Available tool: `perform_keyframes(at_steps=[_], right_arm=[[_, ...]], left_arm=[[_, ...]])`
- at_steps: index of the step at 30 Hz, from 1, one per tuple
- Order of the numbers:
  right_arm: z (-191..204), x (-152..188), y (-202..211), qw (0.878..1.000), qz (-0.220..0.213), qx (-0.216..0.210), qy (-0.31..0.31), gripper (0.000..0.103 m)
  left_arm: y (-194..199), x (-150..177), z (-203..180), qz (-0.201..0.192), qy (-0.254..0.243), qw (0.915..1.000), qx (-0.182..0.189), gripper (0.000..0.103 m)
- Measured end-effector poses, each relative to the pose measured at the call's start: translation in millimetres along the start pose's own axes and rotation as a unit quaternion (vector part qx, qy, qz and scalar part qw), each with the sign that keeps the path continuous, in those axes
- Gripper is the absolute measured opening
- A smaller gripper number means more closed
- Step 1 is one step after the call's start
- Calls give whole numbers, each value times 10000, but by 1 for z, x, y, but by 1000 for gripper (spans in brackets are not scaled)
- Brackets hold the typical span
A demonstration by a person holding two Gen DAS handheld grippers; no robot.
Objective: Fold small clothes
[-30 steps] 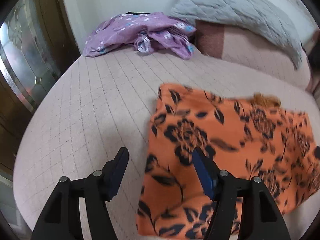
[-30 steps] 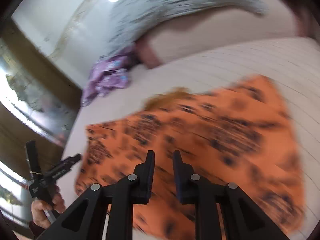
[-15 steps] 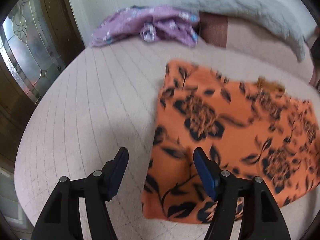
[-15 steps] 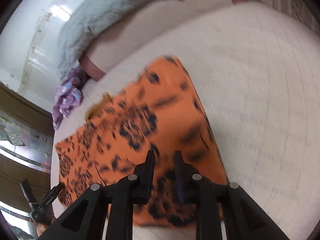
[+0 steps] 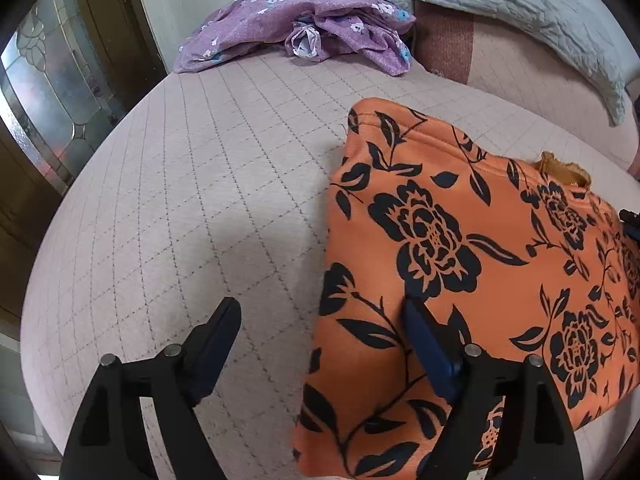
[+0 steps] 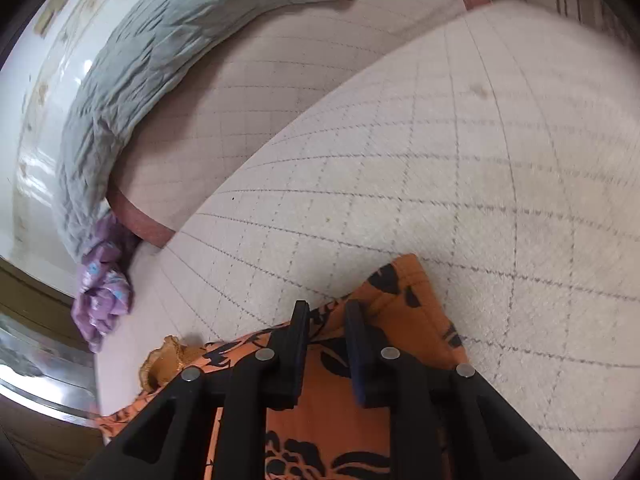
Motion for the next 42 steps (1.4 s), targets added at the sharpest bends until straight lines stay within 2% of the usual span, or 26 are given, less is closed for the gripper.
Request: perform_keyframes(at_steps=[1,3,5,9,12,14,16,20,22,25,27,29,34,35,36,37,38,40,42], right_arm=[[11,3,8,9997,-161,15,161,23],[47,22,24,9973,-245,-427,543,23],[89,59,29,9914,191,-941,886,23],[169,157,18,9665,1155,-1538,1702,23],[212,221,-4,9487,1730,-1654,2065,23],[232,251,-22,9421,1928,-1643,2200,23],[247,272,-44,9383,2200,-1609,2127,23],[259,281,-90,9477,2218,-1267,1913,21],[262,273,-93,9528,2128,-1340,1700,21],[256,265,-77,9559,2154,-1410,1411,23],[248,255,-53,9561,1958,-1476,1604,23],[231,244,-21,9548,1910,-1455,1751,23],[154,196,72,9654,1468,-1360,1674,26],[136,185,89,9692,1374,-1324,1558,36],[108,170,111,9747,1237,-1289,1342,64],[88,161,125,9790,1132,-1236,1158,78],[62,151,143,9844,949,-1195,881,84],[30,139,167,9874,760,-1288,519,84],[-10,132,185,9877,755,-1370,0,84]], left_arm=[[4,-1,4,-92,31,9999,-57,84],[20,-5,13,-431,-71,9985,-343,84],[26,-1,14,-488,-270,9973,-480,84],[21,16,13,-300,-380,9984,-303,84],[23,21,19,-353,-436,9978,-362,84],[17,24,18,-230,-608,9967,-479,84],[13,26,17,-146,-605,9973,-396,85],[11,24,18,-125,-655,9971,-363,85],[12,23,18,-131,-645,9973,-329,85],[17,20,21,-210,-617,9973,-344,85],[24,17,24,-334,-579,9968,-449,84],[40,10,23,-661,-527,9951,-509,84],[74,6,2,-1182,-529,9914,-205,85],[78,7,-5,-1237,-550,9907,-123,86],[81,7,-9,-1241,-561,9906,-90,88],[82,9,-16,-1215,-568,9910,-57,88],[82,10,-20,-1187,-554,9914,-39,88],[81,12,-27,-1091,-495,9928,30,88],[79,18,-34,-960,-417,9945,94,88]])
Point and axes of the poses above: each gripper's, at about its wrist camera, not at the fingertips, and y roughly against the way its jaws point, z to its left, x to its underside, the point moved 9 cm from there along -y, roughly the way its jaws point, and after that the axes turned 15 degrees about -y, right-handed, at the moved point
